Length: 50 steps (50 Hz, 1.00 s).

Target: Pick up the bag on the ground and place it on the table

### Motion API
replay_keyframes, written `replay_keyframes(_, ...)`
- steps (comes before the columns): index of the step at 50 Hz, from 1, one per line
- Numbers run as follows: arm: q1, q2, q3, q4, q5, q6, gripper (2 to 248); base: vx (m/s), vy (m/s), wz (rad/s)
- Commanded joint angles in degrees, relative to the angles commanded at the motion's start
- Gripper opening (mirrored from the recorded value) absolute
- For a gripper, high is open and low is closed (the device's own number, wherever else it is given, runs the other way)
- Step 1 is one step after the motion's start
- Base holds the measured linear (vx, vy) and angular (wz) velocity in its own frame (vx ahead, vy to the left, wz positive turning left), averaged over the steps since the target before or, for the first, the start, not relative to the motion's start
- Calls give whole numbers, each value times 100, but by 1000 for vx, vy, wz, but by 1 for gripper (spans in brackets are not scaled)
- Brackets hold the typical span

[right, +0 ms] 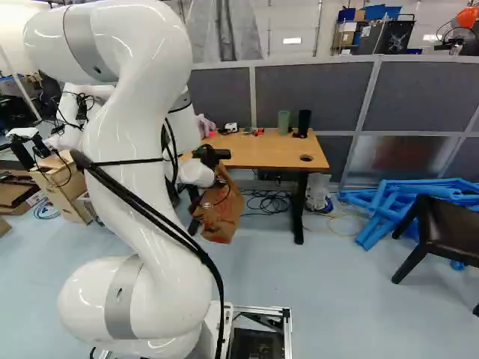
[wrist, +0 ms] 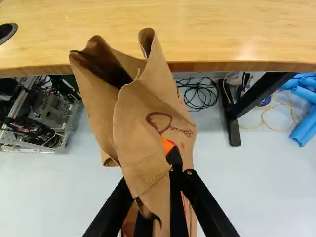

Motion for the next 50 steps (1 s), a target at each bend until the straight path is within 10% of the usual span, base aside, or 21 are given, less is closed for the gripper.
replay_keyframes(50, -86, 653, -111, 0, -1640, 0, 25, 0, 0, 0)
